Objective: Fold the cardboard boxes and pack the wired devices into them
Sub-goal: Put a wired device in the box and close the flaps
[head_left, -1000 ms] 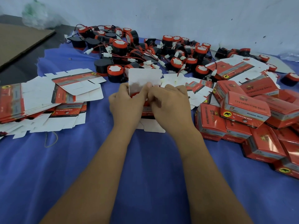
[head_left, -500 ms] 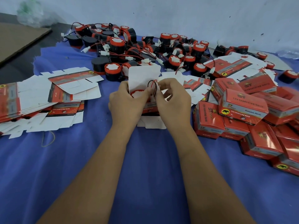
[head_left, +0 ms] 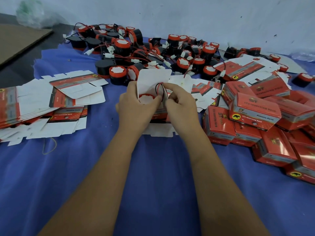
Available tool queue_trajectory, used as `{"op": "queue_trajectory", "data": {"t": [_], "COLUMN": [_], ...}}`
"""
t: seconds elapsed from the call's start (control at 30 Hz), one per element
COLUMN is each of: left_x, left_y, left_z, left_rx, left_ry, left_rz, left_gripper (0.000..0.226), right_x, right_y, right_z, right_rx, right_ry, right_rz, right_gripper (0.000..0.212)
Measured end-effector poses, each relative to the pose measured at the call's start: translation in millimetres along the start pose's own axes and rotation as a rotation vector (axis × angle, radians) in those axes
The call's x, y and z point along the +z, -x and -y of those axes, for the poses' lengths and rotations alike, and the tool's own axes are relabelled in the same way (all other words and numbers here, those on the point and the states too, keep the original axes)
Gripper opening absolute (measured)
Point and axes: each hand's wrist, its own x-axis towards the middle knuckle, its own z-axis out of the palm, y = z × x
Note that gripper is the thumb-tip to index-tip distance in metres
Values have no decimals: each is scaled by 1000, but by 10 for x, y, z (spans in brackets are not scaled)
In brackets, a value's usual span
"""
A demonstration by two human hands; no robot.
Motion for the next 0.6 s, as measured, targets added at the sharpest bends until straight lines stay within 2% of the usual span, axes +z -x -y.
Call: {"op": "queue_trajectory", "data": {"t": [0.2, 0.37, 0.6], "left_x": [-1, 11, 19], "left_y": [4, -21, -12], "left_z": [-9, 29, 19], "left_rx": [-37, -76, -86], "left_ry": [35, 34, 14], "left_rz": [32, 52, 112], "left_gripper": [59, 62, 65], "right_x": [71, 39, 43], "right_y": [-20, -64, -59], "right_z": [-17, -44, -28], "right_rx": [-23, 20, 45], "right_ry": [-27, 20, -106], "right_rz": [-63, -61, 0], "right_gripper": [24, 41, 30]}}
